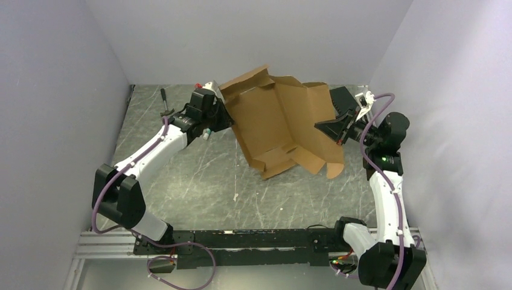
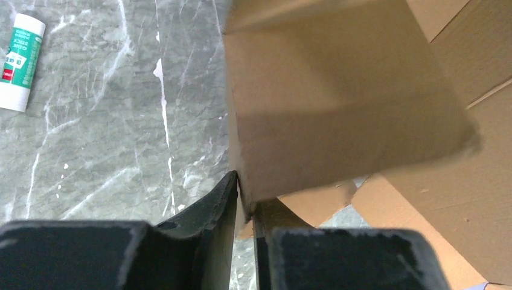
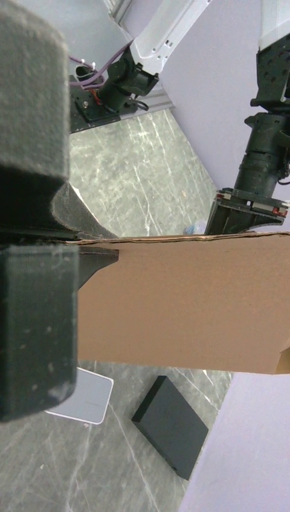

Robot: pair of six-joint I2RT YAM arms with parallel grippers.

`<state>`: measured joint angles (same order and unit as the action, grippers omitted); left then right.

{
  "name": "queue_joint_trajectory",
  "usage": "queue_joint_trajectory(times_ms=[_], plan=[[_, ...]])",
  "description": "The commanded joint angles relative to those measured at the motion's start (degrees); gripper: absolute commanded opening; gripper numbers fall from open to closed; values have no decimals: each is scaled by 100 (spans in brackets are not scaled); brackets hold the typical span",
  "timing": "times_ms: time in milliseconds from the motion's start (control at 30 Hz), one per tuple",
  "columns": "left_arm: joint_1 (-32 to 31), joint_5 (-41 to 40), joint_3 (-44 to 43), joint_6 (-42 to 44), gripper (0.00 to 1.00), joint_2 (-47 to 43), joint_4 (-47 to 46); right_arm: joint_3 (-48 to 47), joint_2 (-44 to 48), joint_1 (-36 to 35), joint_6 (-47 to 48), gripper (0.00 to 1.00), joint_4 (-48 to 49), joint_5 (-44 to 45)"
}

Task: Fold the paper box

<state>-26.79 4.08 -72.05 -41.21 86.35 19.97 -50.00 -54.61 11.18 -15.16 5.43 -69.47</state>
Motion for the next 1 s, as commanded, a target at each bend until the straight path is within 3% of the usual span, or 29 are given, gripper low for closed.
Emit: queue_joint_trajectory(times_ms=[0, 167, 300, 567, 967], plan=[[-72, -9, -355, 192, 26, 163, 162, 296, 131, -37, -625, 0, 1076, 85], [-71, 285, -408, 306, 46, 171, 23, 540, 202, -37, -713, 0, 1255, 188], [-64, 502, -318, 400, 53, 54, -88, 609, 255, -29, -599, 0, 1158, 276], [101, 1309, 381, 543, 81, -552, -836, 819, 367, 92, -230, 0, 831, 647], [1026, 2184, 1034, 840, 99, -1841, -968, 859, 424, 112, -110, 0, 706, 747]])
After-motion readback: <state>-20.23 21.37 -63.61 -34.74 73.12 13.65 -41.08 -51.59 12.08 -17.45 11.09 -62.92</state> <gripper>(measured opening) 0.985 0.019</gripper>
